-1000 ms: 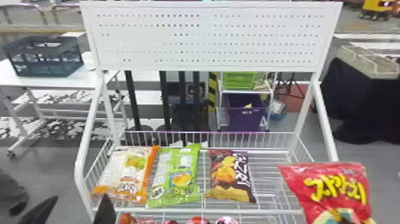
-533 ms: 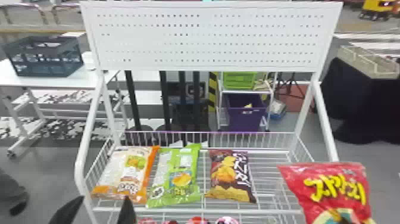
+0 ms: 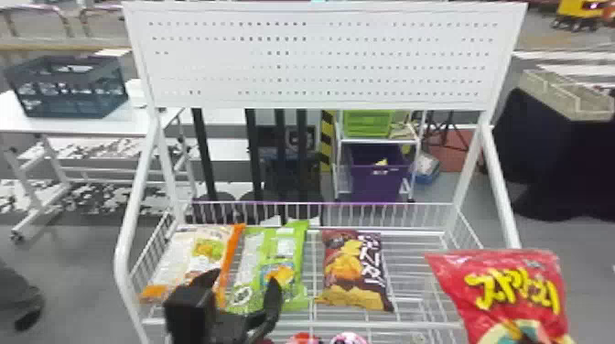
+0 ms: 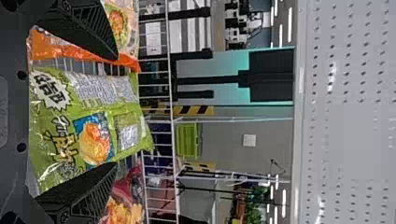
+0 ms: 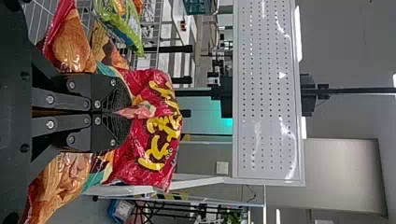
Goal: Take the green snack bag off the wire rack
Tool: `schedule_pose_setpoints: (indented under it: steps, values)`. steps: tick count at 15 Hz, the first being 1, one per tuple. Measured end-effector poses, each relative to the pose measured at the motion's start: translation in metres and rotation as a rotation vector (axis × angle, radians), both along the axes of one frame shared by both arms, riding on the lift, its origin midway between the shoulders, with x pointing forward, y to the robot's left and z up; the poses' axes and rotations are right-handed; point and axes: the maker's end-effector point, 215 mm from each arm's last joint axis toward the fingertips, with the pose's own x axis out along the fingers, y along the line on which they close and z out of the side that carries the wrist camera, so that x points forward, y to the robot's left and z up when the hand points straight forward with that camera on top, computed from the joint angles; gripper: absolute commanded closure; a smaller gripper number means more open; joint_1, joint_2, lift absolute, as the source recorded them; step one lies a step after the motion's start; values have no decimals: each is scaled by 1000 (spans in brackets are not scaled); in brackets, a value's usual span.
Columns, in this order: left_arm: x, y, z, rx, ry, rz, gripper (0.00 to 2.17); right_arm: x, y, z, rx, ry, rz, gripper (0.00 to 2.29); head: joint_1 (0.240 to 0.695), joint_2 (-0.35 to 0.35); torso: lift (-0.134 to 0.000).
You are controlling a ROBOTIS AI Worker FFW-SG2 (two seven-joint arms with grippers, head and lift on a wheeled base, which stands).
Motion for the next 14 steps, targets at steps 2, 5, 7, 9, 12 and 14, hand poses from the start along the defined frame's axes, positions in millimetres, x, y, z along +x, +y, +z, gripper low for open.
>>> schedule_pose_setpoints:
  steps: [2, 5, 7, 9, 12, 14]
  values:
    - [22, -10, -18, 24, 54, -13, 90, 0, 0, -1, 0, 2, -1, 2175, 499, 0, 0]
    - [48, -22, -46, 55, 130, -30, 90, 0, 0, -1, 1, 1, 0, 2175, 499, 0, 0]
    - [62, -28, -55, 61, 160, -38, 90, 0, 0, -1, 0, 1, 1, 2175, 499, 0, 0]
    - [76, -36, -63, 72, 192, -48, 90, 0, 1, -2, -1, 3, 1, 2175, 499, 0, 0]
    - [85, -44, -73, 75, 223, -54, 242, -1, 0, -2, -2, 4, -2, 2175, 499, 0, 0]
    - [87, -41, -75, 74, 230, -47, 842, 0, -1, -2, -4, 5, -3, 2175, 499, 0, 0]
